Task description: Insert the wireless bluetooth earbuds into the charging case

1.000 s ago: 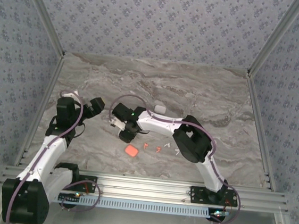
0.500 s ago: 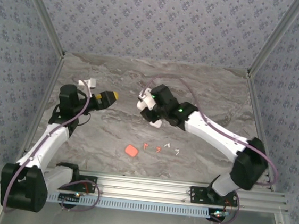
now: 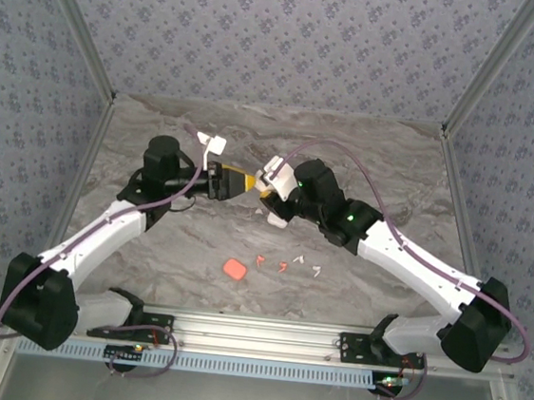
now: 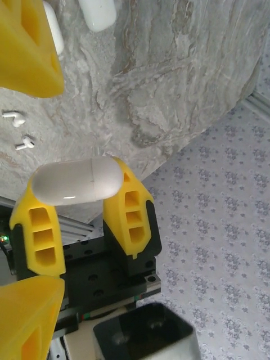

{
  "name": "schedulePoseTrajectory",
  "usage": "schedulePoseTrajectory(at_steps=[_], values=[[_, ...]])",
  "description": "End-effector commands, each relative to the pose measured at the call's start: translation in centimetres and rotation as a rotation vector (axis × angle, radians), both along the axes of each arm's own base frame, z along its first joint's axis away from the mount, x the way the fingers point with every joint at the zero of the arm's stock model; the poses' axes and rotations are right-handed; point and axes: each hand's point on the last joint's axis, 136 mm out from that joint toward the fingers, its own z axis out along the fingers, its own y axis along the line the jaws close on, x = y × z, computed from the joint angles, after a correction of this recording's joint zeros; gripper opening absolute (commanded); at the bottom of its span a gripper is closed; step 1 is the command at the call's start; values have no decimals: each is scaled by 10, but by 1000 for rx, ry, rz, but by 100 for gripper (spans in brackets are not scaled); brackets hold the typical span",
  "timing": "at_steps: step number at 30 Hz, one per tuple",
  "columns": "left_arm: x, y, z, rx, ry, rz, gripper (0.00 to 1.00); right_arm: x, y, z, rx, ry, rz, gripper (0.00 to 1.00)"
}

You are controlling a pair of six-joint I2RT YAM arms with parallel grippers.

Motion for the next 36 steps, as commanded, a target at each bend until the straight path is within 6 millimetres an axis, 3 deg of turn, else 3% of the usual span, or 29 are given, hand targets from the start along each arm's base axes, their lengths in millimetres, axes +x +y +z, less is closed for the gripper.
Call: schedulePoseTrajectory(at_steps=[1,7,14,17,21,27,36], values=[[-3,-13,16,-18,-57,-62,77,-2,1,17,26,-69,7,41],[-5,-25,14,-16,-45,-107,60,-1,1,18,30,-76,0,42],[-7,-30,11,-11,-37,-133,28,6,-7,16,45,-38,-40,44],[-7,-30,11,-7,-40,-130,19,8,-13,15,70,0,-41,47],[-5,-29,10,2,-56,-109,15,-1,-18,14,126,77,23,60],[-4,-32,12,33,-187,-62,12,-14,-36,22,375,227,113,83],[-27,-51,16,44,-392,-117,10,-4,-46,37,508,281,98,84]])
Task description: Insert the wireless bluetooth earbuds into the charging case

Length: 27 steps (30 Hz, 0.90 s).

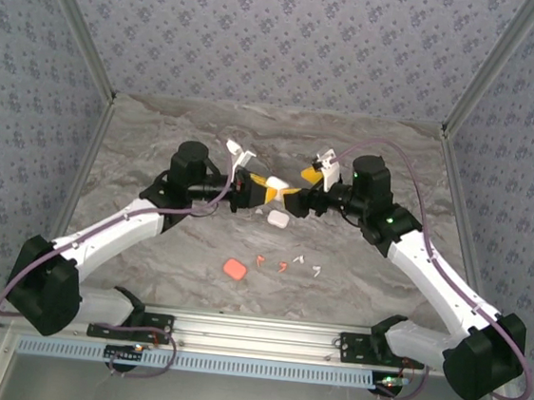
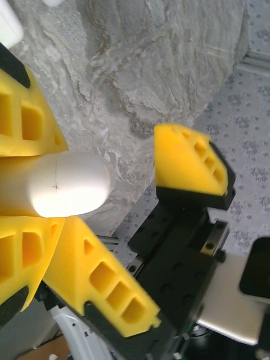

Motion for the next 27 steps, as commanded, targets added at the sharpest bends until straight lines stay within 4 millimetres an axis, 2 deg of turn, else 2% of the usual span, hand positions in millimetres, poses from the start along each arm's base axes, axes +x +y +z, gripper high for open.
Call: schedulePoseTrajectory(at_steps=[1,9,18,24,27], values=[[-6,-2,18,-31,-148,-11,10,0,3,14,75,18,14,83],[-15,-4,21,-37,-177,-35,9,19,-7,0,31,49,-78,73],[-18,-6,24,-43,-191,-44,9,37,-11,-2,35,76,-128,73],[-19,-6,25,-43,-196,-43,9,42,-10,-6,34,96,-132,73],[-17,-5,22,-34,-200,-35,9,40,-15,1,51,92,-139,73]])
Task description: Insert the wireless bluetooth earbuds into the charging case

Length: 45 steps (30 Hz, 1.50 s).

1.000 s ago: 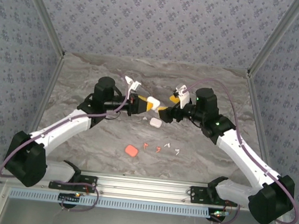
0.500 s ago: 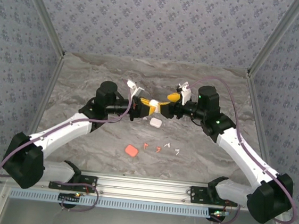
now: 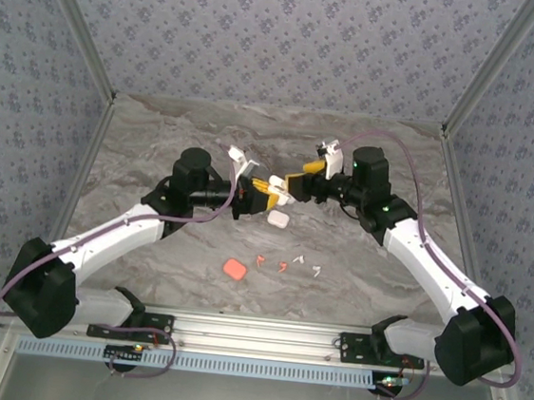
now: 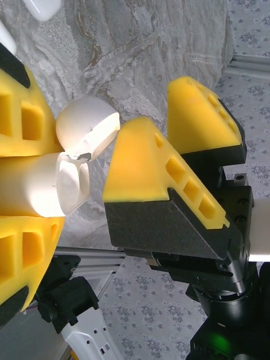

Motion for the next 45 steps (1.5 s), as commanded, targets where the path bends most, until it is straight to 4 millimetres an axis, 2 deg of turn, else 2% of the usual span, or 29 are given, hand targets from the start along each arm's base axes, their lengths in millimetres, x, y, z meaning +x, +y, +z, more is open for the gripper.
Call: schedulePoseTrajectory(at_steps=[1,6,10,13,19,24,29,35,45], values=[[-9,-1,27,-52,-109,-33,9,4,-8,14,19,-5,-35,73],[-4,6,19,-20,-146,27,10,-8,-24,24,29,8,-57,73],[-1,18,14,1,-203,100,10,-21,-33,5,-22,87,-62,73],[-1,29,11,8,-248,154,10,-33,-38,-24,-77,185,-68,66],[-6,48,16,6,-327,235,10,-56,-48,-107,-277,414,-132,51],[-7,57,21,6,-367,279,10,-75,-45,-170,-420,599,-177,47],[-6,58,21,13,-368,285,10,-88,-41,-215,-523,738,-188,46],[-6,59,20,20,-364,287,10,-91,-44,-240,-631,774,-205,45],[-7,60,19,23,-365,291,10,-96,-41,-256,-664,807,-191,38]])
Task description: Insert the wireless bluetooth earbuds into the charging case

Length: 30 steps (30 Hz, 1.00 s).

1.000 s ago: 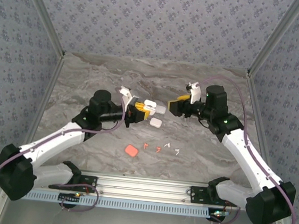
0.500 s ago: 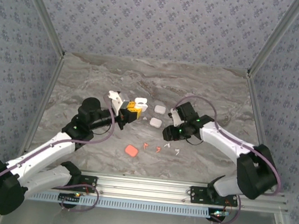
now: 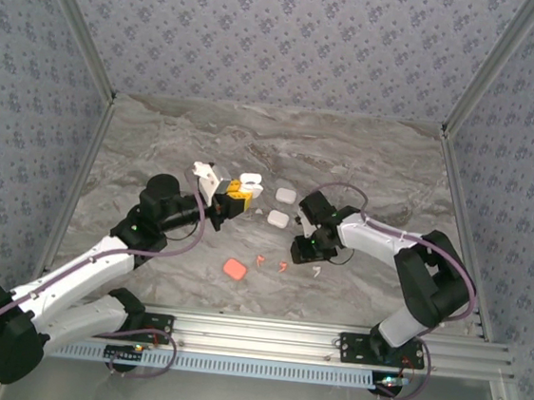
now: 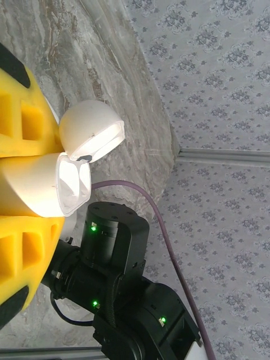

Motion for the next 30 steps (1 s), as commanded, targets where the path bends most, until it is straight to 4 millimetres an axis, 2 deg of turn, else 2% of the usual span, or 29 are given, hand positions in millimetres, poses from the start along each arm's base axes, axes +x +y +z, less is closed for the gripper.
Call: schedulePoseTrajectory(at_steps=[1,10,13,16,19,22,27,30], values=[[-4,1,13,-14,-49,-5,10,-1,1,-3,-21,15,-13,37],[-5,1,12,-11,-49,-5,10,0,4,-1,-18,-1,-3,22],[-5,1,13,-15,-49,-6,10,6,3,10,-15,-53,11,20],[-6,0,13,-19,-46,-13,10,15,3,32,0,-140,40,20],[-8,-1,14,-27,-46,-28,10,26,1,61,13,-256,68,20],[-11,-4,15,-38,-48,-55,10,37,4,102,56,-402,96,19],[-16,-13,14,-47,-34,-122,10,48,16,187,164,-694,164,19],[-20,-20,13,-46,-20,-175,10,47,26,230,207,-840,226,20]])
